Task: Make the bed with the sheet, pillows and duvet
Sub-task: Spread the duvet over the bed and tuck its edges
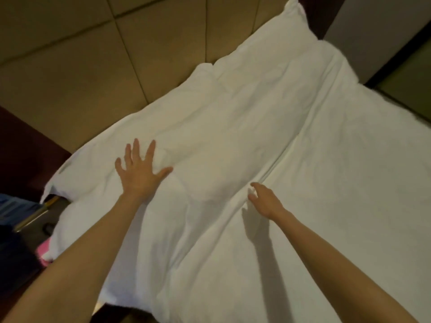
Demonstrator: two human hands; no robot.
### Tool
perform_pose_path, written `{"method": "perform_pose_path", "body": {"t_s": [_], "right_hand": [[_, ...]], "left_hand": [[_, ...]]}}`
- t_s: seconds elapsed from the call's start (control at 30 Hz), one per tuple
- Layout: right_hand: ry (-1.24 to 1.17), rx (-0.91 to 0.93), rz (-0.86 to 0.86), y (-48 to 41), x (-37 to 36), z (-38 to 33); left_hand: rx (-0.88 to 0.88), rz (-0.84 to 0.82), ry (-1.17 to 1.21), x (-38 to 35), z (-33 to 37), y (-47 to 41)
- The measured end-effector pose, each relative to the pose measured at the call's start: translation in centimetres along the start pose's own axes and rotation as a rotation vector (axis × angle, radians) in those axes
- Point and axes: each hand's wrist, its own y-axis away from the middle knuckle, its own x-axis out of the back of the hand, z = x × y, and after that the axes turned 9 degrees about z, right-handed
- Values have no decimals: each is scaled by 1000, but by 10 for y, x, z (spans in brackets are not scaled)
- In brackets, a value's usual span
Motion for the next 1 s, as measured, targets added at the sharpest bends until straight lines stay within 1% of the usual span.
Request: {"method": "perform_pose_path", "body": {"t_s": [0.03, 0.07, 0.1, 0.13, 0.17, 0.23, 0.3, 0.33, 0.4, 0.43, 0.5, 0.53, 0.57, 0.6, 0.63, 0.67, 0.73, 0.77, 0.8, 0.83, 0.9, 1.0], "right_hand": [[-44, -10, 64, -13, 2, -8], [-99, -47, 135, -27, 2, -17], [-176, -113, 213, -41, 3, -30], [-256, -198, 288, -57, 0, -44], [-277, -283, 328, -71, -3, -63], [-203, -408, 350, -94, -15, -109], [-188, -417, 413, -101, -33, -161], [-192, -353, 451, -98, -45, -182], [-116, -82, 441, -81, -68, -211], [-62, 79, 389, -70, -78, -219], [31, 392, 219, -47, -89, -230], [14, 522, 115, -38, -91, -232], [-61, 610, 36, -32, -90, -233], [-173, 638, 12, -29, -86, -233], [-284, 608, 66, -32, -80, -232], [-357, 533, 167, -38, -72, -230], [-352, 293, 378, -61, -55, -216], [-317, 168, 438, -71, -48, -207], [-289, 49, 458, -79, -45, -197], [-266, -55, 453, -82, -44, -191], [-224, -208, 380, -72, -54, -186], [-196, -303, 213, -39, -73, -189]], "left_hand": [[154, -45, 48, 2, -10, -11], [272, -81, 93, 4, -21, -20], [317, -103, 129, 6, -31, -26], [285, -116, 167, 8, -42, -28], [213, -122, 216, 9, -52, -27], [81, -89, 307, 16, -69, -23], [81, 13, 379, 27, -86, -28], [95, 49, 395, 31, -92, -31], [128, 60, 386, 30, -101, -34], [148, 47, 375, 26, -104, -33], [184, 17, 340, 16, -108, -29], [193, 5, 324, 11, -110, -25], [197, -6, 307, 8, -114, -22], [201, -18, 284, 6, -116, -20], [203, -24, 255, 6, -119, -19], [207, -26, 222, 6, -122, -17], [231, -27, 147, 4, -125, -13], [246, -26, 127, 4, -125, -10], [259, -13, 151, 3, -124, -8], [264, 20, 223, 3, -121, -6], [223, 61, 406, 1, -112, -2], [141, 47, 520, 4, -89, 0]]}}
